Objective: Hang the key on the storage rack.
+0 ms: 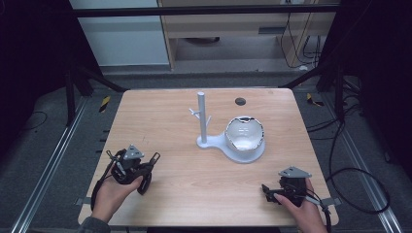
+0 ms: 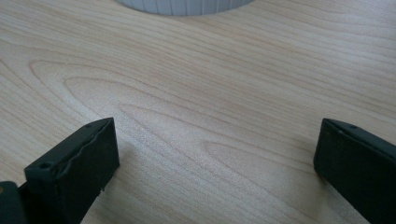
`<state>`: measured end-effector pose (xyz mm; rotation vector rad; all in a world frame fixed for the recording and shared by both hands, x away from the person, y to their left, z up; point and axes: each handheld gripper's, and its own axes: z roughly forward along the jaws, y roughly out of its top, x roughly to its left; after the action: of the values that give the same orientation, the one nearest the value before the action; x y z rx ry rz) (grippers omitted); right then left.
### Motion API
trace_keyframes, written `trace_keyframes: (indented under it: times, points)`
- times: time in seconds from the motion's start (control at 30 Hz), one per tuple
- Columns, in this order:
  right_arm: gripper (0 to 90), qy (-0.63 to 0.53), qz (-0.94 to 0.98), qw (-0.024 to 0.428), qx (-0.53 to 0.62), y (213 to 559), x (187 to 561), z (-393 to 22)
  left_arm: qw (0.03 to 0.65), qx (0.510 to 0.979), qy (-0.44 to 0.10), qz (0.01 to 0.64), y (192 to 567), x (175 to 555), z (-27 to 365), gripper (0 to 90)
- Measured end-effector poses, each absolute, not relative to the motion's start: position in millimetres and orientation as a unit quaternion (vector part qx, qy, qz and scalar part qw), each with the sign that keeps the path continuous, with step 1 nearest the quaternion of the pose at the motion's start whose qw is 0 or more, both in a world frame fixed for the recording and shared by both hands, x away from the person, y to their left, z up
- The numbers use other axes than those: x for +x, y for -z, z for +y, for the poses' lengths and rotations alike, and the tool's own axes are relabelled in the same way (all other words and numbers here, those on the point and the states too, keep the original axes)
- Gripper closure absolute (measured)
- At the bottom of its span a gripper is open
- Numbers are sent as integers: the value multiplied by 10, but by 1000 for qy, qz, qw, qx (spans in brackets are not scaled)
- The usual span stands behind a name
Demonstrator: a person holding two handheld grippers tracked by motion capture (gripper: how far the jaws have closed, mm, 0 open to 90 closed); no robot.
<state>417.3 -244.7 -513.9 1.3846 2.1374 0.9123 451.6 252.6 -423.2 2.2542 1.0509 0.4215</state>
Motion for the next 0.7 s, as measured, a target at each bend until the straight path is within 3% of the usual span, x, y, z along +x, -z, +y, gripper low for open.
trace_keyframes:
  times: [0.7]
  points:
    - [4,-330,772,216,499,5139,4170,-2446,378,806,-200,409,4030,4366,2572,804]
